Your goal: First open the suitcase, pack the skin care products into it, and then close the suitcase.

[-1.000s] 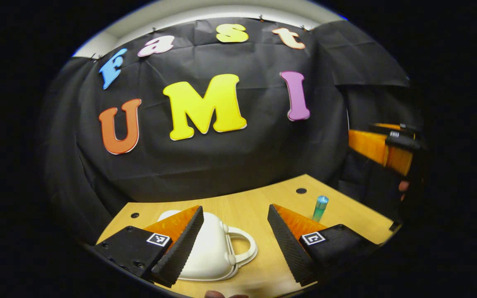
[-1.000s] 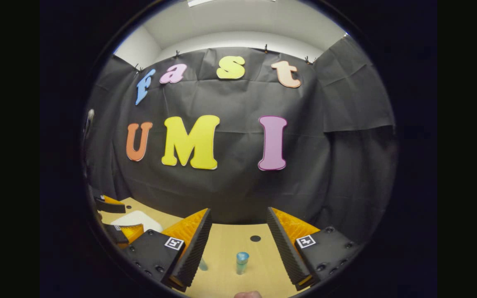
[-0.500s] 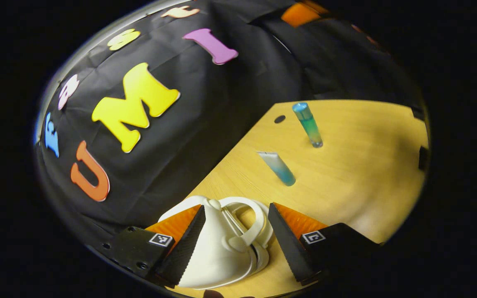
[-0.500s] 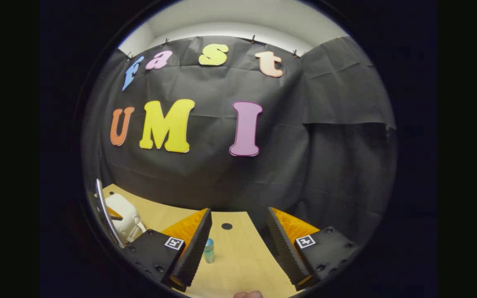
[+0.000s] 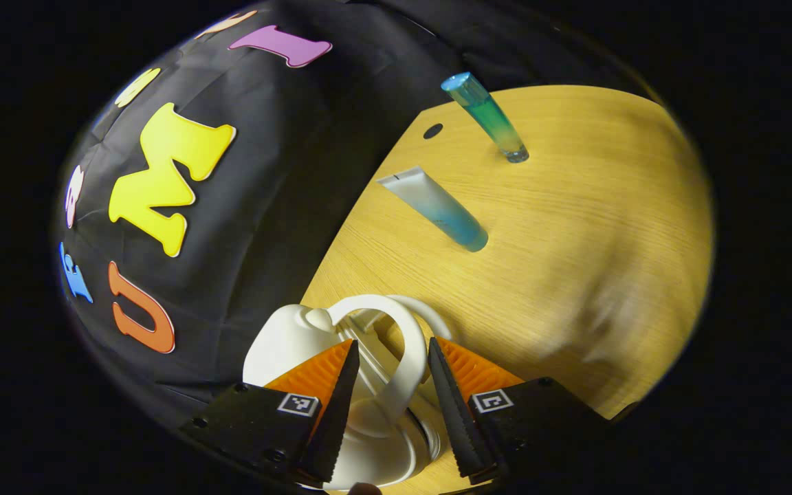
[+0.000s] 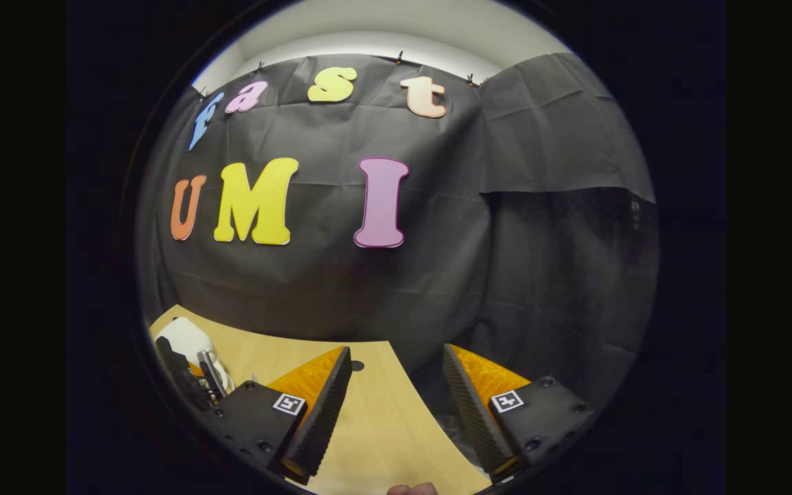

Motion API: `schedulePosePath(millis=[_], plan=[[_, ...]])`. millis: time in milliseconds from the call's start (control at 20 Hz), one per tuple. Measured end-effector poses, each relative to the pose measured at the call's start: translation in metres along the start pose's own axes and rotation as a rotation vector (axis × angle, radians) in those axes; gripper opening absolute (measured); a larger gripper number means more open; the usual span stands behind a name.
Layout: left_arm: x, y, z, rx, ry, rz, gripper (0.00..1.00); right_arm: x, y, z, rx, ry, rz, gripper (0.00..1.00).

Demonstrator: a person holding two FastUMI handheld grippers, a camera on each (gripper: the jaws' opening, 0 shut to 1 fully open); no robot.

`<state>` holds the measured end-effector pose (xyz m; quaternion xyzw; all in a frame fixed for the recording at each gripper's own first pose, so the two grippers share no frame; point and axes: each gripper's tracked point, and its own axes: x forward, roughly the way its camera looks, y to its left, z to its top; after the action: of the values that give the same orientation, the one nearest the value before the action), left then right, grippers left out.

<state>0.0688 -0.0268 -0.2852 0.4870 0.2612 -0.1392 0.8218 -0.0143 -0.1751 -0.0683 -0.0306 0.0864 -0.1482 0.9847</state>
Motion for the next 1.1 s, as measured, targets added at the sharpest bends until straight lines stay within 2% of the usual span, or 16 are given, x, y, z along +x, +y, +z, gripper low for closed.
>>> schedulePosePath(millis=[100, 200, 300, 500, 650, 900, 1100], plan=[[0.007, -0.001, -0.002, 0.015, 0.02, 0.004, 0.62, -0.001, -0.001, 0.0, 0.006, 0.003, -0.004, 0.79], [0.01, -0.004, -0.004, 0.025, 0.044, 0.005, 0.41, -0.003, 0.002, -0.003, 0.004, 0.008, 0.005, 0.79], [0.009, -0.004, -0.003, 0.026, 0.049, 0.007, 0.35, -0.006, 0.004, -0.004, 0.01, 0.01, 0.013, 0.79], [-0.001, 0.004, 0.01, -0.025, -0.001, 0.007, 0.17, -0.008, 0.007, -0.003, 0.017, 0.001, 0.018, 0.79], [-0.014, 0.021, 0.016, -0.114, -0.03, 0.015, 0.04, -0.009, 0.012, 0.001, 0.026, -0.007, 0.029, 0.79], [-0.053, 0.086, 0.033, -0.237, -0.151, 0.098, 0.03, -0.012, 0.033, 0.015, 0.024, -0.031, 0.074, 0.79], [-0.094, 0.173, 0.015, -0.335, -0.228, 0.202, 0.03, -0.012, 0.058, 0.033, 0.024, -0.056, 0.123, 0.79]])
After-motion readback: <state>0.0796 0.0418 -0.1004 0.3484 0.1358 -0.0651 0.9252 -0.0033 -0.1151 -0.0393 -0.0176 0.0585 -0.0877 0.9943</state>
